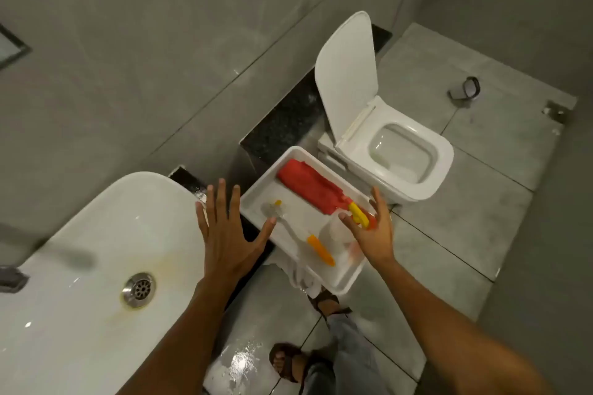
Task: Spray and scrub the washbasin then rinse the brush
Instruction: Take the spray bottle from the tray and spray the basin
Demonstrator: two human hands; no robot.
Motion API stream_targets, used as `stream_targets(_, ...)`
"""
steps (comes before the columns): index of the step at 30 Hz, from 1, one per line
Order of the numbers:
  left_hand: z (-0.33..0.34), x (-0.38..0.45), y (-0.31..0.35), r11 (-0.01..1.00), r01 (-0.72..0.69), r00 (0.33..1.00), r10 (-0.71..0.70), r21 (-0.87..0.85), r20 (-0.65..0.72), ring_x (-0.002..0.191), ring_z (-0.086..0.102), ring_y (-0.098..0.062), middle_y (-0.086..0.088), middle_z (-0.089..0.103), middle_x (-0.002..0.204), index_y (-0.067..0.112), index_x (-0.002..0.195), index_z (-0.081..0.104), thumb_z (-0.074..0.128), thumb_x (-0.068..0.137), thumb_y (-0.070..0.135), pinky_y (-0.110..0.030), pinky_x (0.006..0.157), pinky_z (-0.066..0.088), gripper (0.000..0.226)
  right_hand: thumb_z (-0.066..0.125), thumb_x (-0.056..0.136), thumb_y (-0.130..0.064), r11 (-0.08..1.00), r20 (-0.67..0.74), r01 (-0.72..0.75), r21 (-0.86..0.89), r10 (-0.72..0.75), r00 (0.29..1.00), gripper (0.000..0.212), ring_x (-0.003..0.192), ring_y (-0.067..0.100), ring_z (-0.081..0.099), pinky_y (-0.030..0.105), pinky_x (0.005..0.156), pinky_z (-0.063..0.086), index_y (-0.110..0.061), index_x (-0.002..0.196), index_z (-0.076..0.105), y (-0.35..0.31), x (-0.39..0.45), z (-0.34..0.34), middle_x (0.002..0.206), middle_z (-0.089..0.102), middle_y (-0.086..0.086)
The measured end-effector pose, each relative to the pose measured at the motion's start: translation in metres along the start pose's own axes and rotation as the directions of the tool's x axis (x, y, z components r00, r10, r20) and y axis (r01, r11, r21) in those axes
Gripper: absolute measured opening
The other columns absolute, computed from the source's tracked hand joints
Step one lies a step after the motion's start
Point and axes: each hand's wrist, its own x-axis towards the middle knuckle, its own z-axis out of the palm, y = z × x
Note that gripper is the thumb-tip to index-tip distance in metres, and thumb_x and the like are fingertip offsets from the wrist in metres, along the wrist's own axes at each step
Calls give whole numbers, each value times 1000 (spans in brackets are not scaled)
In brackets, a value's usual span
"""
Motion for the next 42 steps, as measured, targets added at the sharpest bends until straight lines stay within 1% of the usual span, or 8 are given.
stream_targets(11, 23, 6, -16, 999, -36, 990, 36, 5, -133, 170, 7, -32, -13, 17, 181, 12, 166, 36, 61, 92, 68, -56, 137, -5, 96, 92, 81, -27, 951, -187, -170, 258, 222, 957, 52, 113, 25, 74, 45, 103, 59, -14, 128, 73, 59, 31, 49, 119, 78, 5)
stream_targets(17, 22, 6, -14, 999, -32, 988, 34, 20, -153, 169, 13, -36, -16, 24, 179, 10, 162, 44, 55, 93, 70, -58, 136, -2, 92, 68, 101, -42, 989, -145, -67, 133, 86, 986, 27, 103, 8, 67, 0, 93, 42, -23, 115, 80, 51, 48, 62, 106, 74, 6)
stream_targets(21, 22, 6, -17, 999, -31, 990, 35, 30, -135, 169, 13, -35, -14, 22, 180, 12, 162, 43, 50, 94, 74, -57, 137, -3, 92, 58, 106, -44, 996, -146, -47, 71, 57, 988, 46, 90, -10, 54, -5, 83, 34, -4, 93, 75, 40, 47, 64, 100, 66, 18)
stream_targets(29, 1, -6, -7, 998, -36, 998, 34, -43, -49, 168, 17, -34, -14, 26, 179, 10, 162, 44, 52, 94, 72, -56, 137, 1, 92, 57, 97, -70, 985, -108, -22, 172, 41, 993, 21, 114, -28, 54, 14, 103, 42, -64, 116, 63, -26, 17, 48, 122, 60, -42)
stream_targets(32, -19, -18, -3, 995, -39, 997, 33, -90, -63, 167, 21, -34, -15, 28, 178, 8, 162, 45, 44, 95, 74, -57, 136, 16, 94, 54, 92, -79, 973, -40, 0, 229, 10, 999, 55, 112, -44, 41, 16, 110, 36, -57, 142, 54, -61, -5, 43, 121, 50, -62)
stream_targets(34, -35, -28, -2, 993, -35, 994, 23, -112, -106, 166, 24, -33, -15, 30, 177, 9, 160, 47, 46, 97, 72, -55, 134, 23, 89, 57, 93, -76, 969, 14, 24, 248, -29, 999, 64, 125, -28, 51, 26, 116, 43, -43, 147, 57, -90, -24, 41, 137, 63, -36)
stream_targets(37, -56, -44, -5, 990, -2, 986, -22, -141, -166, 164, 31, -34, -15, 37, 174, 7, 157, 51, 48, 100, 67, -52, 130, 29, 82, 64, 94, -68, 919, 123, -11, 394, -40, 992, 30, 101, 3, 77, 27, 86, 64, -49, 117, 69, -140, -57, 37, 110, 80, -6)
stream_targets(42, -78, -79, -36, 977, 89, 959, -137, -193, -250, 157, 43, -41, -19, 49, 166, 3, 153, 55, 49, 105, 56, -57, 129, 34, 72, 61, 91, -75, 870, 377, -103, 482, -99, 921, 65, 85, 23, 75, 37, 73, 66, -11, 78, 65, -200, -125, 51, 91, 76, 20)
